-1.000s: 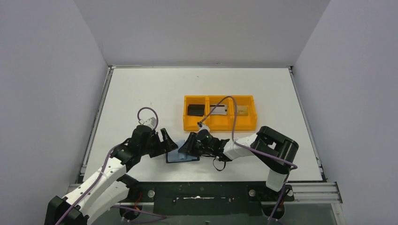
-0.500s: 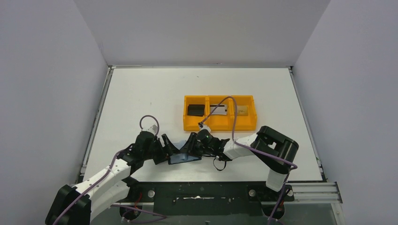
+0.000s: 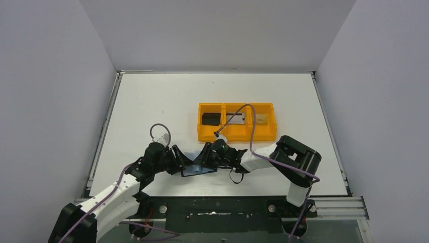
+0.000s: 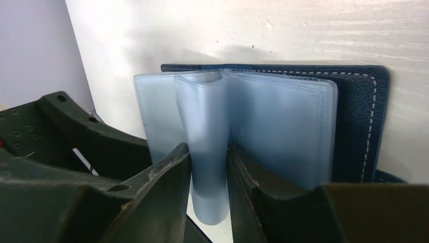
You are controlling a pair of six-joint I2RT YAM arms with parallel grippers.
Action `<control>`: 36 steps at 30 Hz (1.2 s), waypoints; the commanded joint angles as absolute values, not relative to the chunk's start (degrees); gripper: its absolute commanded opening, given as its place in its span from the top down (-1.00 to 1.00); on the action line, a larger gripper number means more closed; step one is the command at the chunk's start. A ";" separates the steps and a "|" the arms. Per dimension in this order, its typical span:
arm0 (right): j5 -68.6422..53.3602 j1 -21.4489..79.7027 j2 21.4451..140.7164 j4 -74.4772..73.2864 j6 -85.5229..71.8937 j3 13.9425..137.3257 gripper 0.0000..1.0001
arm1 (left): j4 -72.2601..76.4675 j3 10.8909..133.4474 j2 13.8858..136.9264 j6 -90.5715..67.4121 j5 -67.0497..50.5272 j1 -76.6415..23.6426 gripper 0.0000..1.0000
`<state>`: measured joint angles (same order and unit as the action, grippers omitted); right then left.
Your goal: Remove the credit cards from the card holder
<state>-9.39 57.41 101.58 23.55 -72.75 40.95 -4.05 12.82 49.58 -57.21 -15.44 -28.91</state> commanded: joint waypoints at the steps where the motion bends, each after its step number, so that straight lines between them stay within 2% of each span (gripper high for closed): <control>1: -9.50 57.26 102.36 25.07 -72.70 42.49 0.34 | 0.25 15.16 45.48 -56.80 -17.36 -28.74 0.07; 7: -9.92 57.23 102.24 28.18 -72.53 41.74 0.25 | 1.74 16.00 46.49 -55.38 -19.68 -28.82 0.20; 11: -10.03 57.36 101.54 28.14 -71.77 42.11 0.17 | 2.58 16.36 49.89 -54.47 -21.82 -28.83 0.50; 15: -9.14 57.48 99.79 25.50 -69.99 43.15 0.06 | -1.20 17.90 50.25 -52.87 -18.66 -28.82 0.77; 20: -6.68 57.87 96.44 19.91 -68.11 44.57 -0.13 | -6.28 19.32 49.43 -50.49 -14.99 -28.83 0.99; 27: -1.49 58.50 91.45 8.34 -65.79 47.29 -0.41 | -11.13 22.24 49.60 -47.64 -13.36 -28.83 1.00; 36: 7.43 58.80 87.53 -2.89 -65.47 47.28 -0.51 | -19.18 29.20 53.36 -42.46 -9.94 -29.57 1.00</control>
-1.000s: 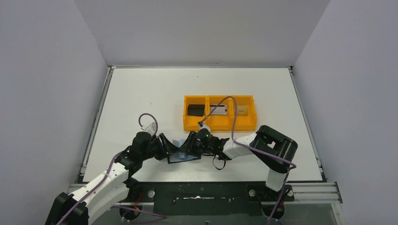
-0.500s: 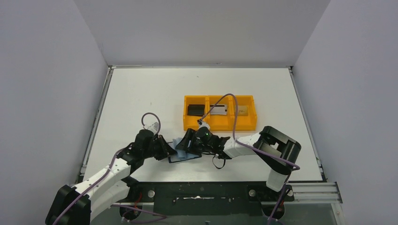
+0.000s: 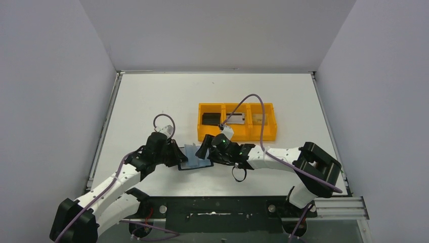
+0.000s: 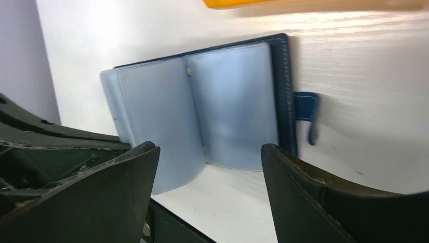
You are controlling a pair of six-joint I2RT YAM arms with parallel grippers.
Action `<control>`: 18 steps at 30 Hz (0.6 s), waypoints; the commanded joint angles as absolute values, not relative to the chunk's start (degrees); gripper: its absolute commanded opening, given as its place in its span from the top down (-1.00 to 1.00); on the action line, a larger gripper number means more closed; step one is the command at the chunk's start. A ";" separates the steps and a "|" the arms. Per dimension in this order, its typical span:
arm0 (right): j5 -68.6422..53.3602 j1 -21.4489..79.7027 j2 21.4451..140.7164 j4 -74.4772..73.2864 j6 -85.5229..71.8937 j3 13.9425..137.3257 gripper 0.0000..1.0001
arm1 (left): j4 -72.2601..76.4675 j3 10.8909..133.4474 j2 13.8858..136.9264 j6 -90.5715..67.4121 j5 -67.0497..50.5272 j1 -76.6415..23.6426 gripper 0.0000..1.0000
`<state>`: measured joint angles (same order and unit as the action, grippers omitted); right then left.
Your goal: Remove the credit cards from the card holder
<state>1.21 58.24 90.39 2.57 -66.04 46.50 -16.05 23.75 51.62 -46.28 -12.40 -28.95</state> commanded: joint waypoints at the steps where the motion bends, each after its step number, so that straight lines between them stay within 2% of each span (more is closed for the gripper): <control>1: 7.69 58.75 87.14 -2.90 -65.81 46.63 -0.51 | -20.45 30.32 54.05 -41.73 -8.94 -29.91 1.00; 8: 8.56 58.67 87.44 -2.21 -66.52 44.63 -0.50 | -29.34 38.82 61.38 -38.74 1.56 -36.26 1.00; 14: 9.32 58.42 88.37 -1.38 -67.01 44.29 -0.23 | -36.71 45.79 68.42 -39.18 12.65 -44.66 1.00; 18: 7.55 57.67 89.08 1.27 -67.17 42.94 -0.05 | -36.72 48.71 71.43 -39.48 14.14 -47.43 0.81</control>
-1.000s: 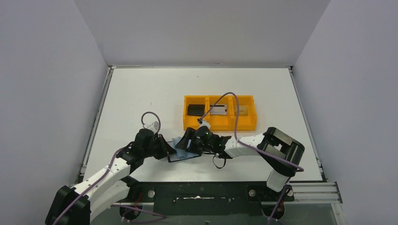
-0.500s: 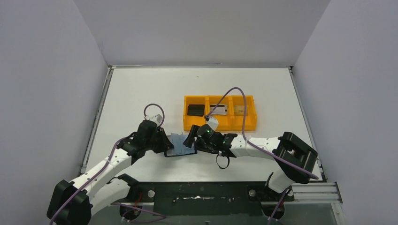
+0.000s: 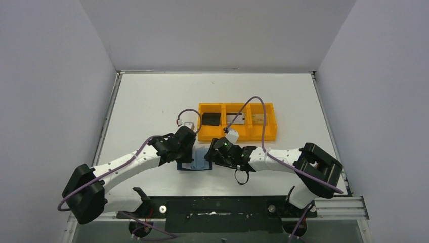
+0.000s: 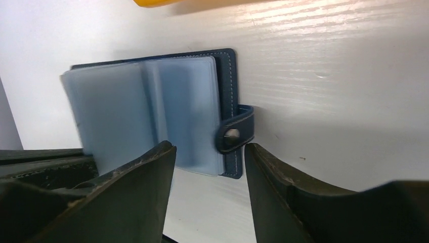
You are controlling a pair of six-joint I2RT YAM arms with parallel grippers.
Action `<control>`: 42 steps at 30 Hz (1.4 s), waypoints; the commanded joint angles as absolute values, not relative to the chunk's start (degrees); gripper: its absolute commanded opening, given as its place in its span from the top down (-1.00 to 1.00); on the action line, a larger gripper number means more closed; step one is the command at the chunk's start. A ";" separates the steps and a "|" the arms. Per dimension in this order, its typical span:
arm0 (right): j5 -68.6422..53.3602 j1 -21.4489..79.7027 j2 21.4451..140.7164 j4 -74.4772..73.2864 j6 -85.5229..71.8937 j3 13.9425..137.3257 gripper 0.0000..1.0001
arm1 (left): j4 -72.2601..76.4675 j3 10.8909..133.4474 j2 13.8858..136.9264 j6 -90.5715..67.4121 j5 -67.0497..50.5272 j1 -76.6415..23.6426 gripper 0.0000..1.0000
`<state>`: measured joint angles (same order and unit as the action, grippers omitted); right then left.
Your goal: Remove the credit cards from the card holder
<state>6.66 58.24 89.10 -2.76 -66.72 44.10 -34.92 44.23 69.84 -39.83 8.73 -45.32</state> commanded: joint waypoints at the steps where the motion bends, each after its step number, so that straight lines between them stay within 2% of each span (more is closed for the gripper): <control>1: 6.88 57.34 89.51 2.07 -67.32 42.60 0.02 | -36.08 49.14 72.06 -39.44 13.73 -48.09 0.77; 3: 5.32 56.99 90.25 4.08 -67.56 41.73 0.18 | -35.26 50.26 73.98 -39.75 13.50 -49.72 0.66; 6: 3.77 56.76 90.85 7.45 -68.35 40.37 0.28 | -33.13 51.33 76.23 -40.18 11.79 -51.68 0.45; 12: 3.26 56.77 90.55 9.78 -69.73 38.24 0.28 | -27.83 50.25 79.02 -41.42 7.66 -53.70 0.34; 18: 6.31 56.72 86.82 6.86 -70.15 36.57 0.25 | -27.99 48.99 76.51 -42.54 10.26 -53.88 0.29; 25: 10.06 57.18 82.87 0.84 -67.06 39.69 0.18 | -30.76 45.46 70.18 -45.21 15.03 -51.25 0.06; 34: 4.56 58.63 87.52 3.67 -61.28 46.80 0.25 | -18.45 33.90 58.17 -46.32 -1.13 -39.66 0.03; 42: 4.70 59.39 93.60 -0.14 -61.45 51.41 0.29 | -14.70 30.78 55.31 -48.07 -4.01 -38.60 0.01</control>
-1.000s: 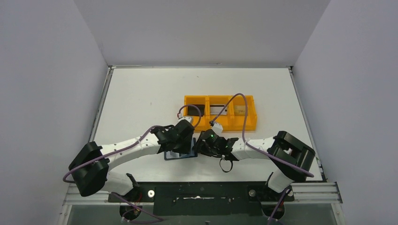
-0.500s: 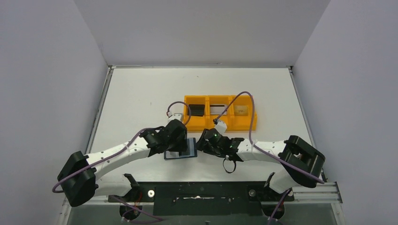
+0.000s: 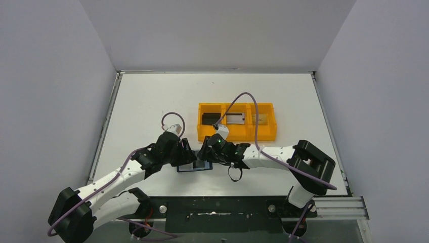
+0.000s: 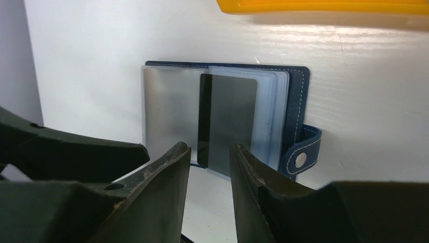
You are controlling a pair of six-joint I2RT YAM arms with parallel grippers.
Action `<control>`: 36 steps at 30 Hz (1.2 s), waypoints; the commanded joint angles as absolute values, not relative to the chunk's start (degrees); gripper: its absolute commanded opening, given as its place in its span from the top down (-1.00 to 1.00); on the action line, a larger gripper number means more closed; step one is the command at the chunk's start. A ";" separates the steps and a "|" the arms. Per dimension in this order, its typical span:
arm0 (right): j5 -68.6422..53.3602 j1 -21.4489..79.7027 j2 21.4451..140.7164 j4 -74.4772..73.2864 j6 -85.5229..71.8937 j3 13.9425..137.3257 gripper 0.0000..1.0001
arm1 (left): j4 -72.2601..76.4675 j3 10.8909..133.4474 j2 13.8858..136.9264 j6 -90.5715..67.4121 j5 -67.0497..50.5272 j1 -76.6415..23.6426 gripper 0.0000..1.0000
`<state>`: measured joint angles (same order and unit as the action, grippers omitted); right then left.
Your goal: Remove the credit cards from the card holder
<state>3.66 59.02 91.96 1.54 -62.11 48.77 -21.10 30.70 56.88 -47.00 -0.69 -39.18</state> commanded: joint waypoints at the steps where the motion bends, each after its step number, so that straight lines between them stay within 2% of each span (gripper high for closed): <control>1: 5.15 59.37 94.13 -1.06 -61.81 51.49 0.29 | -14.45 30.56 55.21 -48.08 -4.23 -38.57 0.01; 5: 4.14 58.95 96.82 -1.71 -62.88 50.50 0.30 | -12.41 29.70 55.13 -48.12 -5.64 -38.28 0.00; 15: 3.36 59.05 97.87 -0.01 -67.00 46.64 0.47 | -11.96 28.16 58.18 -49.66 -4.92 -36.64 -0.02; 31: 2.92 58.96 98.17 -0.80 -66.91 47.29 0.49 | -2.91 19.95 62.93 -52.77 -8.53 -33.43 -0.02; 36: 2.82 58.84 98.39 -0.62 -66.79 47.29 0.49 | 3.10 16.83 63.43 -54.65 -12.38 -31.64 0.06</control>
<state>2.74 59.11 97.71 1.45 -66.76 47.99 -3.57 19.27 62.81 -53.01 -9.08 -33.01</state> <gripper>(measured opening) 0.254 0.488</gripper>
